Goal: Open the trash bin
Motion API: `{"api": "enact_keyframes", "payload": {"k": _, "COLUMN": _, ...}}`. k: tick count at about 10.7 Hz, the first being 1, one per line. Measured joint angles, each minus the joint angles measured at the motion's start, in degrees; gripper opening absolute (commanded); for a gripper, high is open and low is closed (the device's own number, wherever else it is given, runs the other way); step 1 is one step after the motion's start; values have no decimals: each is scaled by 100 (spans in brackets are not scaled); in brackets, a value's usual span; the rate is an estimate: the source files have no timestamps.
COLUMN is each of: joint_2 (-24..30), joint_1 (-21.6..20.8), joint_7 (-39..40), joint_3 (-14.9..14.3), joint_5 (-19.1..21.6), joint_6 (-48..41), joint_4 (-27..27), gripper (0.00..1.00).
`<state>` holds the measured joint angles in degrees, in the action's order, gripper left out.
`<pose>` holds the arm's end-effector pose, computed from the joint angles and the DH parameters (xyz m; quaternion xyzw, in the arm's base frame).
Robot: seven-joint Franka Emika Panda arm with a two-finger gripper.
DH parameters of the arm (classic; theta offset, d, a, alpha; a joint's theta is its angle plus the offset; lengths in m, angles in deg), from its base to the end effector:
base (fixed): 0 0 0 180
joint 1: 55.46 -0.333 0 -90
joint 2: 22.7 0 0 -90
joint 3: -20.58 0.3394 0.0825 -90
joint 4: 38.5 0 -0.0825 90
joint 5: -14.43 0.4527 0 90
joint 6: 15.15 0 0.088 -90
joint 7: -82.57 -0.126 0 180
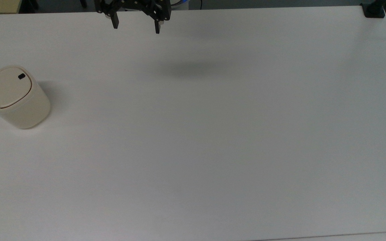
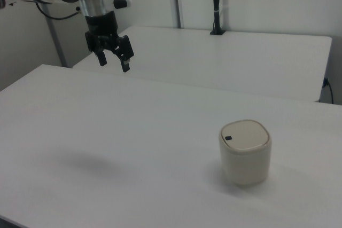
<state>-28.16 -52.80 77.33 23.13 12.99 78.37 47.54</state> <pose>0.6615 -0.0056 0.6109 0.9987 -0.0462 0.0181 0.0096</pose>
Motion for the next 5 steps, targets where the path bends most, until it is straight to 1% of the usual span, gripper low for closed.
{"api": "enact_keyframes", "payload": {"k": 5, "joint_2": 0, "joint_1": 12, "joint_7": 65, "joint_3": 1, "joint_5": -2, "joint_6": -2, "joint_4": 5, "gripper": 100}}
